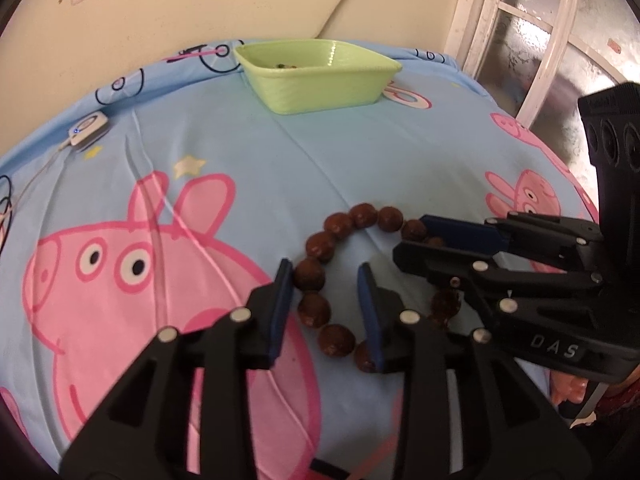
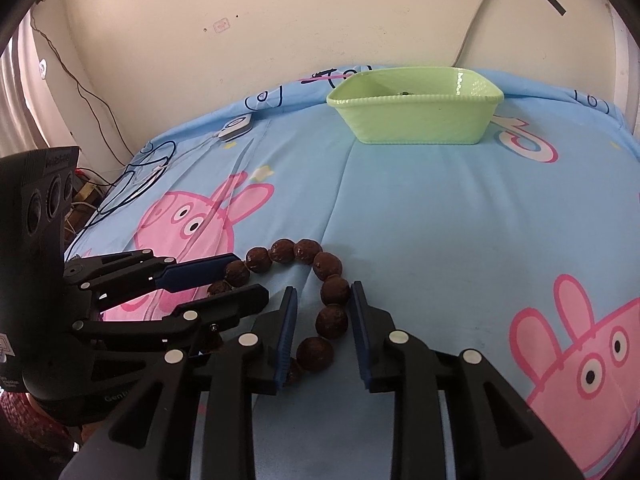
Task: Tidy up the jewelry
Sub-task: 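Hold the brown wooden necklace with the right gripper while the left gripper hovers beside it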
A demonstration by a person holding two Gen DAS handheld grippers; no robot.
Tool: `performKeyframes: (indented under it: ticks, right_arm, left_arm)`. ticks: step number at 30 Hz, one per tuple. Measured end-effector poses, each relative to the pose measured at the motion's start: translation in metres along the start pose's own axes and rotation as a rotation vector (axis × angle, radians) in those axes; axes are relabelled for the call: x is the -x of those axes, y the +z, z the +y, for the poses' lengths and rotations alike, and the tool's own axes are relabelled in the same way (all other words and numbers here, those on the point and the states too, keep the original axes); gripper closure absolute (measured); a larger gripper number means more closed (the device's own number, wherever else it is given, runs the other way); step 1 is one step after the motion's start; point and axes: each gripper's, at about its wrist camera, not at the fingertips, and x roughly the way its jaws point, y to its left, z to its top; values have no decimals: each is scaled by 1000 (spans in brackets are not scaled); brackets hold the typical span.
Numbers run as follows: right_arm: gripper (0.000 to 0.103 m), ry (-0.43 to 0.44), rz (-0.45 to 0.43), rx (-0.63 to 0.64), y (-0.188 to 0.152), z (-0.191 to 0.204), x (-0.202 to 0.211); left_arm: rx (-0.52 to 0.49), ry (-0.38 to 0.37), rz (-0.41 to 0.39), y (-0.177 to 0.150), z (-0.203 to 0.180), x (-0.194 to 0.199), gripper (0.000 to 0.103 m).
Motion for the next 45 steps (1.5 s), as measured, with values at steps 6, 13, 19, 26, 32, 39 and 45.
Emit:
performKeyframes:
  ticks: [6,13,19,26,32,39,45]
  right_arm:
    - [101,-1,1,1,0,0,0]
    - [101,4,2,-2,1,-1,-1]
    - [101,10,2,-7,1,-2,-1]
    - [100,8,2,-8,1,-2,-1]
    - [101,3,-1,-15,1,-3,0]
    - [101,-6,-7,-29,1,-5,2]
    - [101,-17,-5,-22,1,-3,2]
  left_arm:
    - [8,-10,-2,0,2,0,71]
    - [5,-6,-1,0,3,1,71]
    - [9,-10,-2,-1,3,1,71]
    - [10,-10,-1,-1,3,1,71]
    - [11,-17,-1,-1,4,1,71]
    - [7,-19,-2,-2,5,1,71]
    - [-10,-49,-1,-2,0,2,54]
